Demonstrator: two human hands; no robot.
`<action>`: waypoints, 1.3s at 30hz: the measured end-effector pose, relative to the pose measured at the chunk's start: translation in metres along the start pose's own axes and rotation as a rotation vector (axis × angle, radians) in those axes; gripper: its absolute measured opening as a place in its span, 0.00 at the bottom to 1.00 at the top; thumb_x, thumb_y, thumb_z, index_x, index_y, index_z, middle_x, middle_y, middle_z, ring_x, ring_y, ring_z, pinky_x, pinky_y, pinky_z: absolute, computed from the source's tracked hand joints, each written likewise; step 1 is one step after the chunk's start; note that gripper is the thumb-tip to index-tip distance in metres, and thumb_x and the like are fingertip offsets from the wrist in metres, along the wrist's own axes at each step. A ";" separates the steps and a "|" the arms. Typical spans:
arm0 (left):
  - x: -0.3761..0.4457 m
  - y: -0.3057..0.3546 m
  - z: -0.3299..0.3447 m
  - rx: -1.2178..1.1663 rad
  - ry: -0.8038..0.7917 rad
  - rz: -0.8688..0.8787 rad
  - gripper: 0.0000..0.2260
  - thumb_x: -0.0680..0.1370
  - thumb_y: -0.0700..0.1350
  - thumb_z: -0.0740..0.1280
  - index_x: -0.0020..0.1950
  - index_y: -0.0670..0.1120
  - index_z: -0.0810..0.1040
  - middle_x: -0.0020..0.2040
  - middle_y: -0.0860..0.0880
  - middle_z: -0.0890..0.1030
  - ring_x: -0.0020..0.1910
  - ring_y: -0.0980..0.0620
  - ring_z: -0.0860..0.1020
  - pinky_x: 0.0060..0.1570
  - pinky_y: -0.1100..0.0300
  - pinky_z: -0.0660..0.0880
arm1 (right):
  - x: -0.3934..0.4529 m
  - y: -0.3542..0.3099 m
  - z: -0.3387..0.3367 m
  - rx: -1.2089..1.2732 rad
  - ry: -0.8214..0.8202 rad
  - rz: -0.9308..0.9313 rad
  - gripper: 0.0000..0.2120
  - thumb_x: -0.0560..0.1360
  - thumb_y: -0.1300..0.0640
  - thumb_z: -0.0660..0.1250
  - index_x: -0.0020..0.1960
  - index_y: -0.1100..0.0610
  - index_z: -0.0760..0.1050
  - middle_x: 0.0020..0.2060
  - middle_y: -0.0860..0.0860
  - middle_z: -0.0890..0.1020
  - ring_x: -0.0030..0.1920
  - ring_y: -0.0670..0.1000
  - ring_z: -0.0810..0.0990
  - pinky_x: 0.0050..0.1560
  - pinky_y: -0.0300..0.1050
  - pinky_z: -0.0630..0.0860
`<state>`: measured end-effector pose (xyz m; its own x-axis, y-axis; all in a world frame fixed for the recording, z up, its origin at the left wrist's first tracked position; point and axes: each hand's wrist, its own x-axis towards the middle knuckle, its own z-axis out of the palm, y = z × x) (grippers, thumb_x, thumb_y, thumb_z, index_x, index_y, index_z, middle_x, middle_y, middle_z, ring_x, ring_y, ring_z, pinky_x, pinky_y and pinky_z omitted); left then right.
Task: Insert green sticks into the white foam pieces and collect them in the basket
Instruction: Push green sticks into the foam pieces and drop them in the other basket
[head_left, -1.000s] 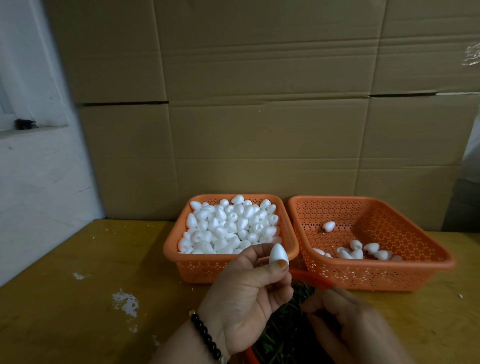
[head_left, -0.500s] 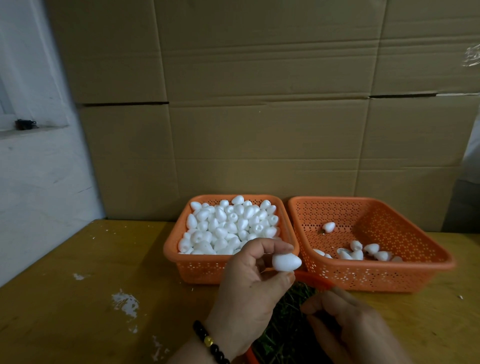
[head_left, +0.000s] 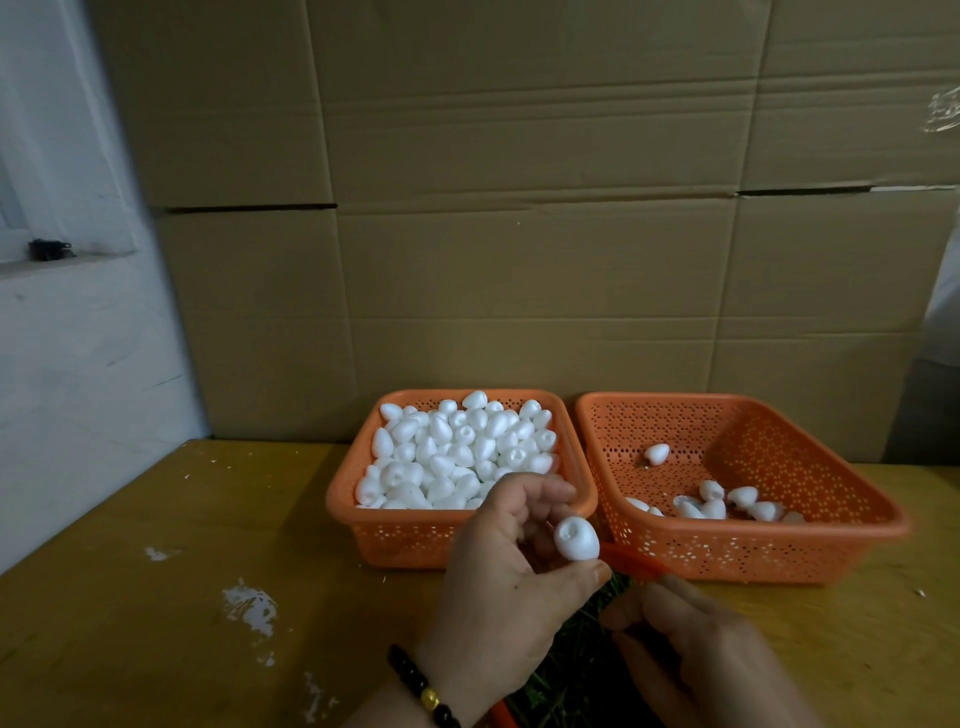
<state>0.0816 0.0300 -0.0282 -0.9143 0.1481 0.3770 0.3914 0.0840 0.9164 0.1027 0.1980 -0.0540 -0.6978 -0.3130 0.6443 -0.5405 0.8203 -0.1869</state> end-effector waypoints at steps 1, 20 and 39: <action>0.000 0.000 0.000 0.017 0.011 -0.003 0.20 0.61 0.45 0.75 0.50 0.58 0.76 0.47 0.56 0.81 0.46 0.59 0.79 0.50 0.56 0.78 | 0.001 -0.001 -0.001 -0.019 0.010 -0.005 0.23 0.47 0.63 0.83 0.35 0.46 0.79 0.36 0.43 0.81 0.50 0.49 0.73 0.52 0.12 0.50; 0.001 -0.001 -0.002 0.007 -0.005 -0.022 0.17 0.67 0.45 0.71 0.49 0.64 0.75 0.53 0.57 0.80 0.50 0.56 0.80 0.50 0.56 0.79 | -0.004 -0.001 -0.004 0.240 0.004 0.192 0.23 0.58 0.64 0.81 0.41 0.44 0.74 0.29 0.35 0.79 0.34 0.34 0.78 0.36 0.23 0.70; -0.001 -0.003 -0.004 -0.175 -0.145 -0.174 0.12 0.71 0.44 0.69 0.52 0.57 0.83 0.53 0.52 0.82 0.44 0.56 0.81 0.48 0.59 0.78 | 0.007 -0.011 -0.019 0.911 0.210 0.525 0.07 0.64 0.52 0.68 0.33 0.54 0.81 0.24 0.58 0.77 0.23 0.51 0.74 0.24 0.37 0.70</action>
<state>0.0813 0.0259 -0.0308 -0.9368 0.2869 0.2005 0.1947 -0.0490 0.9796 0.1132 0.1960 -0.0335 -0.8970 0.1347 0.4210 -0.4043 0.1350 -0.9046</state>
